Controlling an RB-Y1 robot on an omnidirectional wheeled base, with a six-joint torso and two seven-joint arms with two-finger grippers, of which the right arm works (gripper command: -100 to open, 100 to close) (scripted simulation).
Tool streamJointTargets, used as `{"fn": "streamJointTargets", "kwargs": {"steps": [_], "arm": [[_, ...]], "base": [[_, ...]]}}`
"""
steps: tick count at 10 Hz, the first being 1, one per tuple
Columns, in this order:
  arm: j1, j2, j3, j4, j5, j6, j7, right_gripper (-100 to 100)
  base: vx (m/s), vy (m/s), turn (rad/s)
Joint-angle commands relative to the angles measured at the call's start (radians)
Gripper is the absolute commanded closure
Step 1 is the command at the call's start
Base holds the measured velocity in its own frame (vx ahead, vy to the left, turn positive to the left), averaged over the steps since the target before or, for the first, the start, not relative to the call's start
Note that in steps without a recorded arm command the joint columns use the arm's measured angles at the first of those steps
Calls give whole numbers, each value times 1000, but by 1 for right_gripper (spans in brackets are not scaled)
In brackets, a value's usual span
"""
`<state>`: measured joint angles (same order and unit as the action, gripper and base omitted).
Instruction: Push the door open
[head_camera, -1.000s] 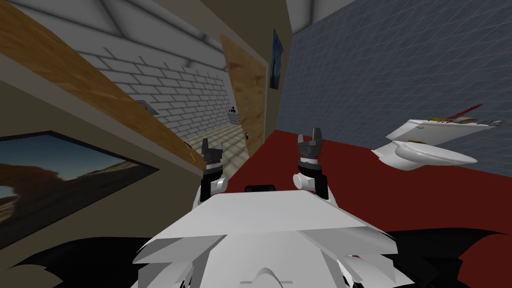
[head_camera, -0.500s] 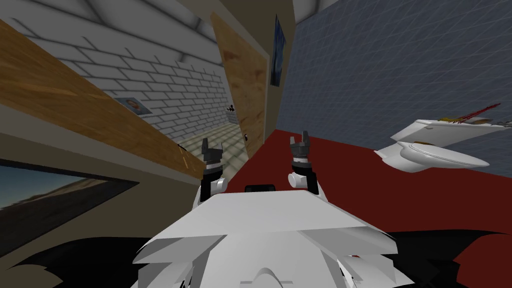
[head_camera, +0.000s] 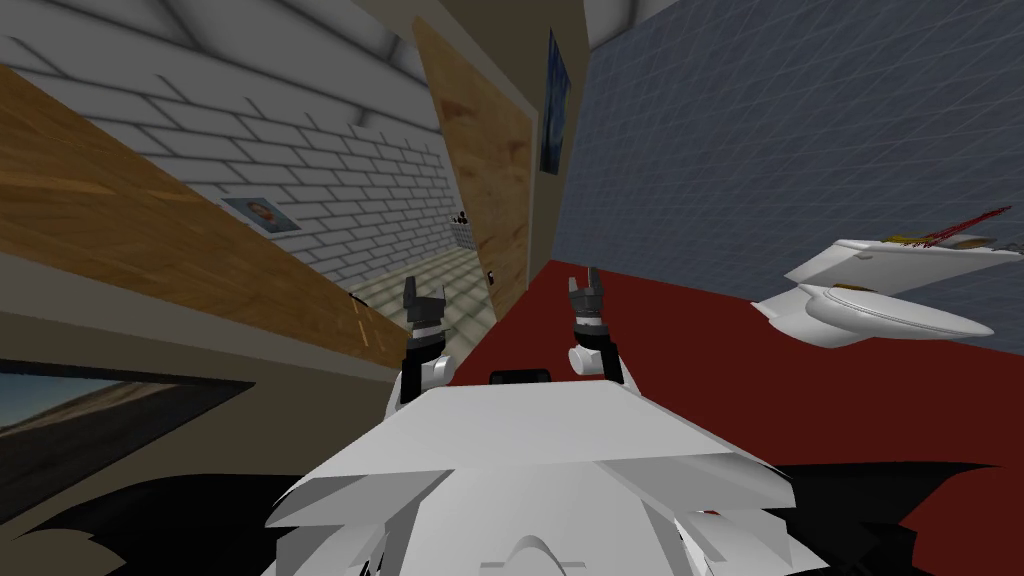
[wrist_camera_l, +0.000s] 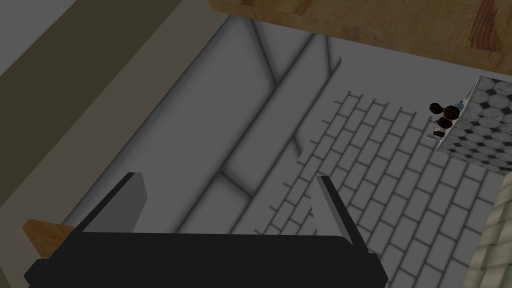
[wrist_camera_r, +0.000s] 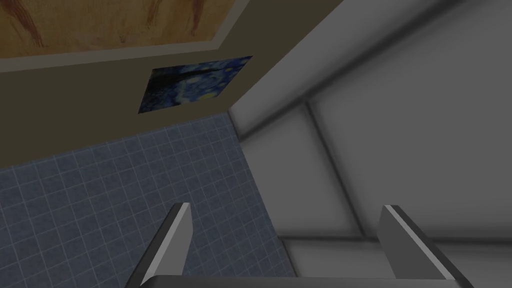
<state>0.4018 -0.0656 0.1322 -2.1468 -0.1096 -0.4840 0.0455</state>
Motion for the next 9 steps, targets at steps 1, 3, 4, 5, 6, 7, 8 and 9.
{"fn": "streamJointTargets", "kwargs": {"steps": [1,3,4,5,6,7,8,9], "arm": [[-17,-6,15,32,-2,-6,-5,-100],[-31,-10,43,68,-1,-13,-8,-100],[-38,-13,57,86,-1,-17,-10,-100],[-45,-15,71,104,0,-21,-12,-100],[-52,-17,85,123,0,-25,-14,-100],[-60,-20,99,141,0,-30,-16,-100],[-67,-22,115,161,0,-34,-18,-100],[-75,-24,130,181,1,-38,-20,-100]], "base": [[95,-2,-12],[100,5,-13],[99,5,-14],[104,5,-15],[101,3,-13],[107,-11,-15],[102,2,-12],[92,15,-17]]}}
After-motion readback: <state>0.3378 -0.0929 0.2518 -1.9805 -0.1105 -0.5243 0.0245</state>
